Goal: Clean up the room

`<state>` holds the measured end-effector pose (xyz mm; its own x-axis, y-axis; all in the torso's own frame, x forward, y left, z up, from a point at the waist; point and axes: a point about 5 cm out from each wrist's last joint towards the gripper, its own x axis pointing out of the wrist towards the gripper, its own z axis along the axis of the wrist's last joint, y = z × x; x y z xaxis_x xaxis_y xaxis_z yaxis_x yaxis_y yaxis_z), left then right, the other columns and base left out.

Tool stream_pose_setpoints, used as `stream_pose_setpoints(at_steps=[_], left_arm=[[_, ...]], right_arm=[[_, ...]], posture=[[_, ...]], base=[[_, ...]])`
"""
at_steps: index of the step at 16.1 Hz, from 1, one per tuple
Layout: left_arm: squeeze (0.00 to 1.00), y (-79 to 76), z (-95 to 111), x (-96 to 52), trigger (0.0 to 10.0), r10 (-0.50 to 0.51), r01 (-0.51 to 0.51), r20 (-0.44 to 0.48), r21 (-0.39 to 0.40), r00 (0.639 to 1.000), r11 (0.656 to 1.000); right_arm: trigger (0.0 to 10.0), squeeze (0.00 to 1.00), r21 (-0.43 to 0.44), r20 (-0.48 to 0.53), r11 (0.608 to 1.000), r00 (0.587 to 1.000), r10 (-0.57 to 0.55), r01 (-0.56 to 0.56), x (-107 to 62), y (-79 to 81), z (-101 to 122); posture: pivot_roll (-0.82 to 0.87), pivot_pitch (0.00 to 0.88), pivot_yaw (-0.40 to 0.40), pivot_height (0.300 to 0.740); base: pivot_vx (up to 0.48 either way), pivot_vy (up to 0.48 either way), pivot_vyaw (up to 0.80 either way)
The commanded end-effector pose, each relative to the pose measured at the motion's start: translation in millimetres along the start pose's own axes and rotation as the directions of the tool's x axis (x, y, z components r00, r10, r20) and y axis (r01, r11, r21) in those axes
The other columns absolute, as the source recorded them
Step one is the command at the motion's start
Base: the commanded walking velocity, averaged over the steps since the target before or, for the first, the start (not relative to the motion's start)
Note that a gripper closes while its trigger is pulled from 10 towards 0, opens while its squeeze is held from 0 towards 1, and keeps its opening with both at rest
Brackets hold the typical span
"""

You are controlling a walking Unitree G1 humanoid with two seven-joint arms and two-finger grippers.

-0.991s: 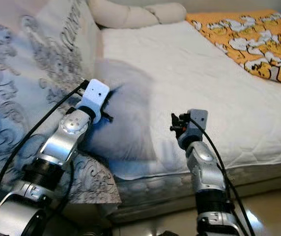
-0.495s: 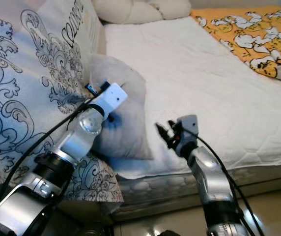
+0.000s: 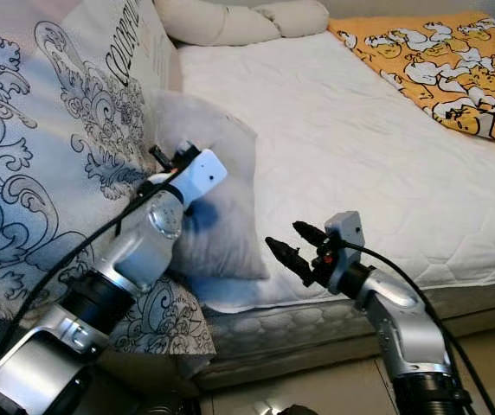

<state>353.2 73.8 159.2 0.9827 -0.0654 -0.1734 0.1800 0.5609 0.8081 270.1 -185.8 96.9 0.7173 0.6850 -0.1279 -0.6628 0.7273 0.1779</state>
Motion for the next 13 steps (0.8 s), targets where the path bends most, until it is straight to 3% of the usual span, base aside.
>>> stream_pose_setpoints(at_steps=[1, 2, 3, 4, 6, 7, 8, 10, 13], left_arm=[[0.00, 7.1, 0, -0.7, 10.0, 0.005, -0.005, -0.007, -0.078, 1.000, 0.997], [0.67, 3.5, -2, -1.9, 10.0, -0.040, 0.034, -0.025, -0.205, 0.999, 0.978], [1.00, 1.6, -4, -1.8, 10.0, -0.061, 0.046, -0.047, -0.277, 0.997, 0.960], [1.00, 0.4, -7, -1.1, 10.0, -0.081, 0.053, -0.062, -0.365, 0.995, 0.930], [1.00, 3.5, -4, -0.3, 10.0, -0.078, 0.055, -0.038, -0.426, 0.996, 0.903], [1.00, 6.3, 2, -0.7, 10.0, -0.081, 0.083, 0.024, -0.461, 0.996, 0.883], [1.00, 8.3, 18, -5.1, 10.0, -0.104, 0.191, 0.186, -0.556, 0.977, 0.809], [1.00, 9.1, 28, -11.3, 10.0, -0.116, 0.278, 0.291, -0.612, 0.950, 0.741], [1.00, 18.4, 41, -21.5, 10.0, -0.055, 0.326, 0.415, -0.617, 0.908, 0.716]], right_arm=[[10.0, 1.00, -0.003, 0.001, 1.000, 1.000, -0.007, 0.007, -3.5, -0.7, 1], [10.0, 1.00, -0.001, -0.005, 1.000, 1.000, -0.013, 0.013, -2.6, -0.3, 0], [10.0, 1.00, -0.004, -0.001, 1.000, 1.000, -0.025, 0.025, -1.6, -0.7, 0], [10.0, 1.00, -0.011, 0.008, 0.999, 0.999, -0.045, 0.045, 0.1, -1.5, 0], [10.0, 1.00, -0.008, 0.022, 0.998, 0.998, -0.060, 0.061, 1.4, -2.0, 1], [10.0, 1.00, -0.007, 0.020, 0.998, 0.998, -0.064, 0.064, 1.4, -2.2, 0], [10.0, 1.00, -0.001, 0.024, 0.997, 0.997, -0.075, 0.076, 0.5, -2.2, -2], [10.0, 1.00, 0.035, 0.049, 0.996, 0.995, -0.084, 0.082, -1.3, -0.5, -1], [10.0, 1.00, 0.077, 0.079, 0.991, 0.990, -0.117, 0.111, -1.6, 1.4, 2]], posture=[[-0.05, 0.000, 0.063, 0.740], [-0.05, 0.000, 0.064, 0.740], [-0.05, 0.000, 0.065, 0.740], [-0.05, 0.000, 0.066, 0.740], [-0.05, 0.000, 0.065, 0.740], [-0.05, 0.000, 0.066, 0.740], [-0.04, 0.000, 0.065, 0.740], [-0.05, 0.000, 0.066, 0.740], [-0.06, 0.000, 0.069, 0.740]], base=[[0.000, 0.000, 0.00], [0.000, 0.000, 0.00], [0.000, 0.000, 0.00], [0.000, 0.000, 0.00], [0.000, 0.000, 0.00], [0.000, 0.000, 0.00], [0.000, 0.000, 0.00], [0.000, 0.000, 0.00], [0.000, 0.000, 0.00]])
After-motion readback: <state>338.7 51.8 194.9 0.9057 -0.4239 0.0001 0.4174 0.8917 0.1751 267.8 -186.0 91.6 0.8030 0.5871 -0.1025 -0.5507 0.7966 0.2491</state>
